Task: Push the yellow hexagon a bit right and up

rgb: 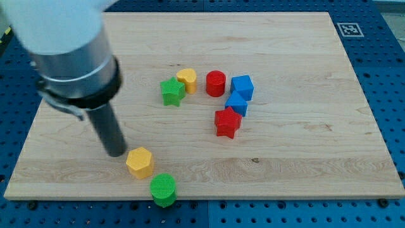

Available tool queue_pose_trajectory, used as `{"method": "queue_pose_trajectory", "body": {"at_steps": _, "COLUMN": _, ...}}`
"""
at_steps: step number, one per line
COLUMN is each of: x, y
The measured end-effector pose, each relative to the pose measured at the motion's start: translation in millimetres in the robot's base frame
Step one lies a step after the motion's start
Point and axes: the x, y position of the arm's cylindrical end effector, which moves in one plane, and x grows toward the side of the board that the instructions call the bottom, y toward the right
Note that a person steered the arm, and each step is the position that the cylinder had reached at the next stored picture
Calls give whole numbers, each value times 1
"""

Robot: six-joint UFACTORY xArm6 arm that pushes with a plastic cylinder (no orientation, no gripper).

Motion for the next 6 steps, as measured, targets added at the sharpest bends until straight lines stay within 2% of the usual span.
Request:
{"method": "queue_pose_trajectory", "body": {"at_steps": 3, "x": 42, "y": 0}}
{"method": "queue_pose_trajectory", "body": {"at_steps": 6, "x": 55, "y": 24}}
